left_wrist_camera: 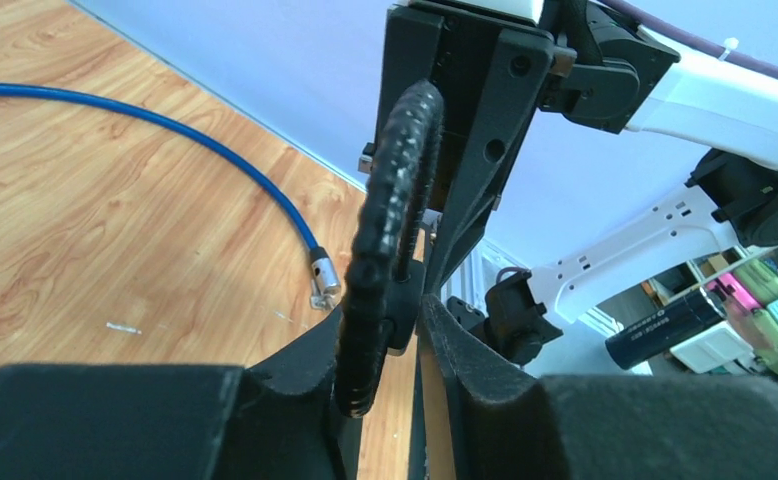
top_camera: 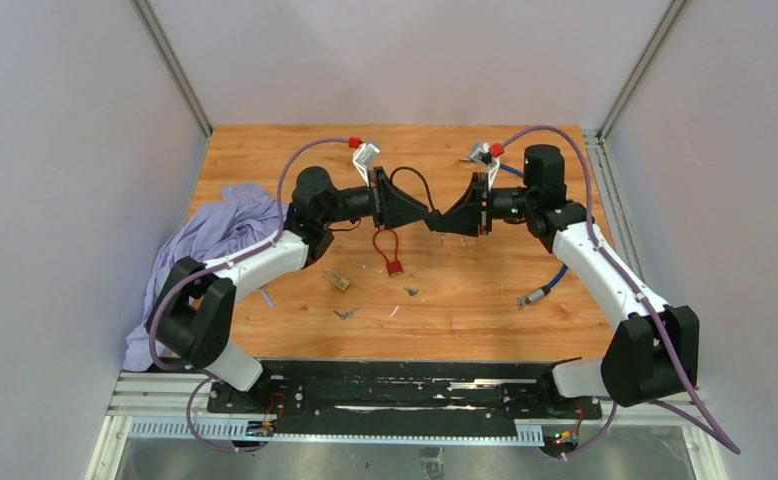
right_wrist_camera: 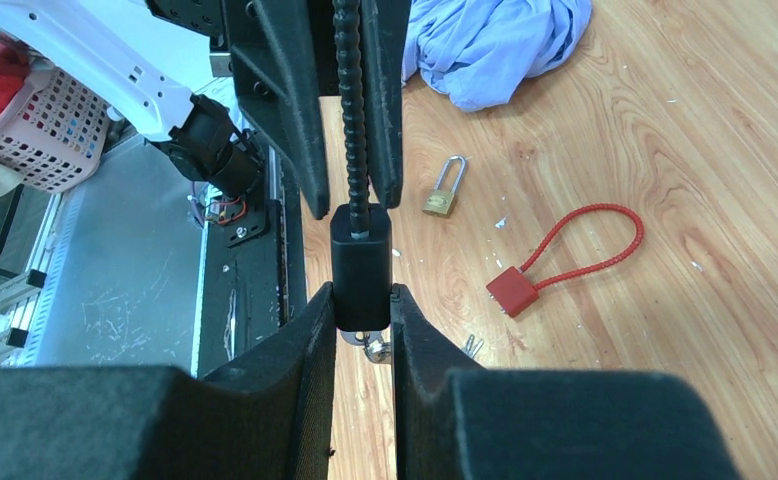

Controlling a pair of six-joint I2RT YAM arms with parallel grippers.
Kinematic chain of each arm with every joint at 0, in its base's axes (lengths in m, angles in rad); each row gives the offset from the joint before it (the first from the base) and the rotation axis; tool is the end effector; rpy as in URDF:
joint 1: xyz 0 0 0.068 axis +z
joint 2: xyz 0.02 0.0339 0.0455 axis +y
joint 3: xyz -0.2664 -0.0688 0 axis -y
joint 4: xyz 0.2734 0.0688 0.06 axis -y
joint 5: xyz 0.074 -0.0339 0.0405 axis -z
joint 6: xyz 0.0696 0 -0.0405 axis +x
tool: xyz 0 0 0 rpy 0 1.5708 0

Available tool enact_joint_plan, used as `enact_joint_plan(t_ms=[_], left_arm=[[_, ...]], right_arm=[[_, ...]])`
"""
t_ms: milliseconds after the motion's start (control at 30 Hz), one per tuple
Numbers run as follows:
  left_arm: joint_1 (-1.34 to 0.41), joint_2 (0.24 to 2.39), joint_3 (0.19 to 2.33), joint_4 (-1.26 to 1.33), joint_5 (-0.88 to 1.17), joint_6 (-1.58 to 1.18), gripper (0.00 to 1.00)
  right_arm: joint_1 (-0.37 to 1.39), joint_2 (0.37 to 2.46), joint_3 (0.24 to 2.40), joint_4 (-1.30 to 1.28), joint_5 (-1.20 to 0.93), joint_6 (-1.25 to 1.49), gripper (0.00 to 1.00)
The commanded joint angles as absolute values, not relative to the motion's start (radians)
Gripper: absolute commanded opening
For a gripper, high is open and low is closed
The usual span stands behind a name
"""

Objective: Lock with the key
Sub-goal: Lock the lock.

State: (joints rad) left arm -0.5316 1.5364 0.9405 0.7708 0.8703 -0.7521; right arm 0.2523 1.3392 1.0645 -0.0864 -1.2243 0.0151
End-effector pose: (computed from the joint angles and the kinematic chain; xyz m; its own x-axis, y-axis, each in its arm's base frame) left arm 0.3073 -0.2425 0.2966 -0.5570 -0.1833 -0.8100 0.8150 0.0668 -0.5756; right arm 0.3028 0.1457 0.3219 -0.3562 -0.0865 -0.9304 -0.9316 0.1105 0.3464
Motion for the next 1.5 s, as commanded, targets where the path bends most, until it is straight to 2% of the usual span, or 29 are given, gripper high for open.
enact_joint_plan(t_ms=[0,167,467,833,933,967,1033,1200,1267,1333,1467], left_arm=[[-0.541,1.538,0.916,0.891,0.889,-0.766,0.32],[-0.554,1.538,0.906,0.884,0.879,-0.751,0.47],[-0.581,1.544,0.923,0.787,0.860,-0.666,0.48],[-0.598,1.556,0.942,0.781,0.873,-0.672,0.19],[-0.598,1.559,0.948,0.782,0.877,-0.684,0.06],[-0.598,1.557,0.949,0.783,0.874,-0.690,0.02],[-0.598,1.552,0.949,0.779,0.863,-0.703,0.00],[-0.585,1.540,0.957,0.736,0.826,-0.752,0.00],[-0.572,1.541,0.960,0.734,0.816,-0.811,0.00],[-0.556,1.542,0.963,0.736,0.809,-0.854,0.00],[-0.534,1.547,0.968,0.749,0.800,-0.935,0.00]], right_arm=[[0.233,1.351,1.069,-0.034,-1.254,0.043,0.01],[0.231,1.355,1.075,-0.035,-1.264,0.052,0.01],[0.231,1.355,1.078,-0.016,-1.305,0.083,0.01],[0.233,1.362,1.072,-0.011,-1.270,0.092,0.01],[0.232,1.359,1.069,-0.020,-1.213,0.085,0.01],[0.233,1.357,1.070,-0.029,-1.188,0.079,0.03],[0.231,1.357,1.083,-0.080,-1.131,0.040,0.12],[0.222,1.349,1.114,-0.196,-1.027,-0.042,0.42],[0.215,1.342,1.113,-0.211,-1.027,-0.063,0.57],[0.210,1.334,1.113,-0.222,-1.030,-0.076,0.62],[0.206,1.314,1.111,-0.222,-1.053,-0.088,0.63]])
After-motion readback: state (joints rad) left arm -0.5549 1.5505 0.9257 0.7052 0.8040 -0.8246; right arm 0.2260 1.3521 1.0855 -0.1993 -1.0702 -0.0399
